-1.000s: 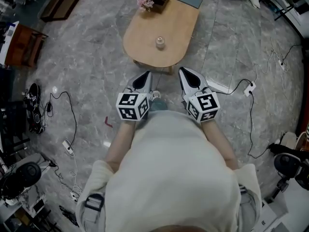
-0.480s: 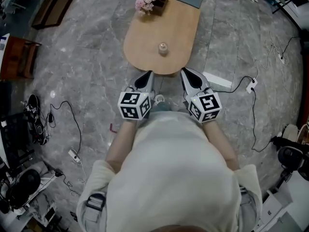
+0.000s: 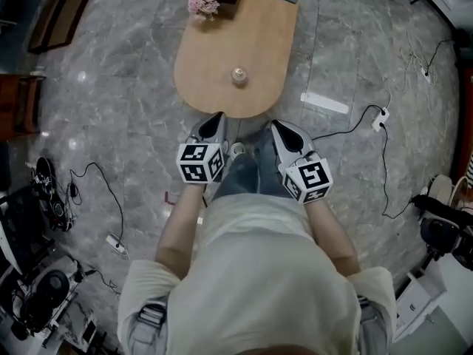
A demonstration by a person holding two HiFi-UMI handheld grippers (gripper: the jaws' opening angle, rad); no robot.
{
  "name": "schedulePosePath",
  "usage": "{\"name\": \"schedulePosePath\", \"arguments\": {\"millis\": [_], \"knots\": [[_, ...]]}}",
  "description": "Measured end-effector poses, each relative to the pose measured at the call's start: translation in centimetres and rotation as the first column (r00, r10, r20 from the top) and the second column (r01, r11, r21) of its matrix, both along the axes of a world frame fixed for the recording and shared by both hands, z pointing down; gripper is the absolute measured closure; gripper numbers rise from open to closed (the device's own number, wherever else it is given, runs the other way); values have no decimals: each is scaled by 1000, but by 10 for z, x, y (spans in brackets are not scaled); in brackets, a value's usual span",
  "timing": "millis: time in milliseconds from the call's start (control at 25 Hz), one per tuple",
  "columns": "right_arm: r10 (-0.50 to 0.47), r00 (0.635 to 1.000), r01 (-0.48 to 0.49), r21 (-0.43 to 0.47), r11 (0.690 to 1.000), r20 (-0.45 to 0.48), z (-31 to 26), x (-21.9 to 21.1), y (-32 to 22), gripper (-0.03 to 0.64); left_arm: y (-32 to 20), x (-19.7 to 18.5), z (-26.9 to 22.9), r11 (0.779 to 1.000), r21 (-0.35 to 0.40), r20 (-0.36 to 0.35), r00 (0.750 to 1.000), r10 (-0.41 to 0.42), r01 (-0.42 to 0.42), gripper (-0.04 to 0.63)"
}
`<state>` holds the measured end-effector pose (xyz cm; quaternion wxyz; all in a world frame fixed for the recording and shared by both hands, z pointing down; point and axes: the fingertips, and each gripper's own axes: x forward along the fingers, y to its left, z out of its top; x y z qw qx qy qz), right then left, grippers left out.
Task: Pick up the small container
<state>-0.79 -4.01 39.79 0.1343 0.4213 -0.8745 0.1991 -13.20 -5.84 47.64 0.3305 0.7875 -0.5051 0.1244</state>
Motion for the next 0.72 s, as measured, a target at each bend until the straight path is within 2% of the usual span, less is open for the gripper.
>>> {"name": "schedulePosePath", "arguments": {"millis": [120, 280, 480, 560, 720], "knots": [[-20, 1000, 20, -32, 999, -3, 25, -3, -11, 618, -19, 1, 31, 1000, -28, 34, 999, -6, 7, 594], [-34, 999, 32, -69, 997, -17, 54, -2, -29, 618, -35, 5, 70, 996, -81, 30, 999, -35, 38, 594], [-30, 999, 27, -76, 997, -37, 80, 6, -61, 618, -61, 12, 106, 994, -100, 54, 998, -31, 36, 593], [-39, 999, 35, -91, 995, -37, 91, 7, -70, 618, -72, 14, 121, 996, -92, 71, 997, -15, 21, 557], [-71, 997, 66, -130, 989, -33, 117, 7, -83, 618, -95, 25, 161, 995, -94, 105, 994, 31, -21, 407]]}}
